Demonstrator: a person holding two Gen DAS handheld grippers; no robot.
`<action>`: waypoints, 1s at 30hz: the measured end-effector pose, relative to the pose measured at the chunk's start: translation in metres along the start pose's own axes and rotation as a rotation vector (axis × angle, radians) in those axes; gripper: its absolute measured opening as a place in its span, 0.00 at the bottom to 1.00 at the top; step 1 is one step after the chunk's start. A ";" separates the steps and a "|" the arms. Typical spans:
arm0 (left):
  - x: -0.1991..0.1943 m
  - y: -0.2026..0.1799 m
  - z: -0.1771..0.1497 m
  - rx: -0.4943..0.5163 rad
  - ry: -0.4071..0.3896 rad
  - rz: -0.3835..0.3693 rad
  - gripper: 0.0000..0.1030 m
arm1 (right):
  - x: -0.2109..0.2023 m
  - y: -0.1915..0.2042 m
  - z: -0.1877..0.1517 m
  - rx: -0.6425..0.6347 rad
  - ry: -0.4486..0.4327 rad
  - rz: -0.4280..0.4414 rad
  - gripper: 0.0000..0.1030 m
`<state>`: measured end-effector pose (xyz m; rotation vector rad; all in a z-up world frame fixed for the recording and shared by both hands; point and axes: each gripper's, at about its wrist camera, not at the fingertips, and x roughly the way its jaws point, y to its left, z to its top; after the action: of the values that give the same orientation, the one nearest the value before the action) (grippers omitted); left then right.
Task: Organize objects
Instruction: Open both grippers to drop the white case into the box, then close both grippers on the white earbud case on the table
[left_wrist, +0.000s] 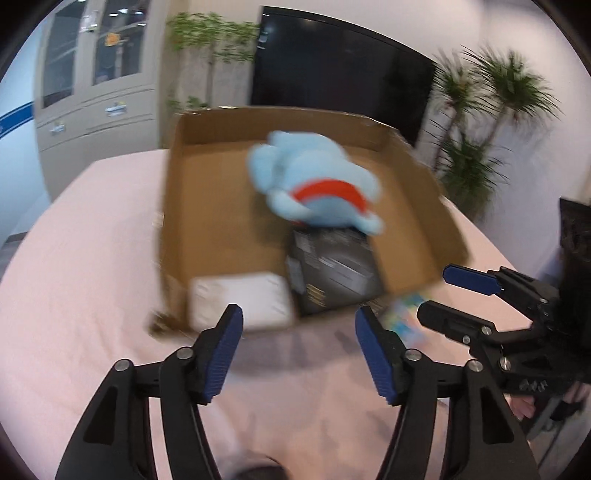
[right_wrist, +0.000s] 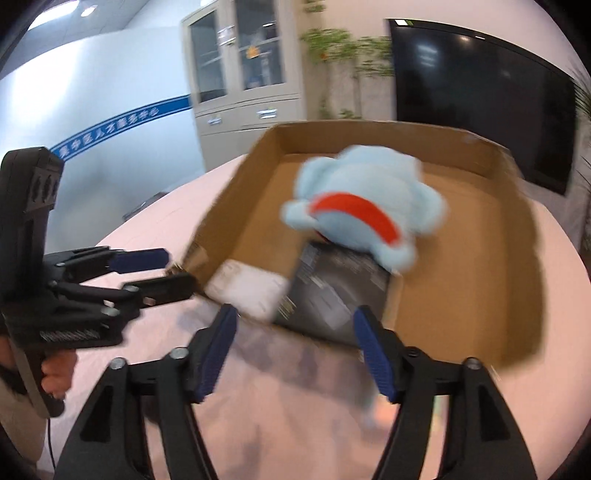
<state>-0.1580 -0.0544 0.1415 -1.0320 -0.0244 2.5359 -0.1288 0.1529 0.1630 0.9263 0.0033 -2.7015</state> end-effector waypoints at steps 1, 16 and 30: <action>-0.001 -0.009 -0.008 0.013 0.024 -0.024 0.64 | -0.011 -0.011 -0.013 0.033 0.002 -0.010 0.73; 0.009 -0.089 -0.101 0.071 0.225 -0.109 0.64 | -0.005 -0.057 -0.139 0.091 0.220 -0.088 0.40; 0.014 -0.129 -0.151 0.220 0.394 -0.267 0.63 | -0.056 0.019 -0.190 -0.221 0.242 0.178 0.41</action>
<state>-0.0187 0.0497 0.0438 -1.3184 0.2078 2.0131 0.0329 0.1678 0.0476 1.1187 0.2511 -2.3554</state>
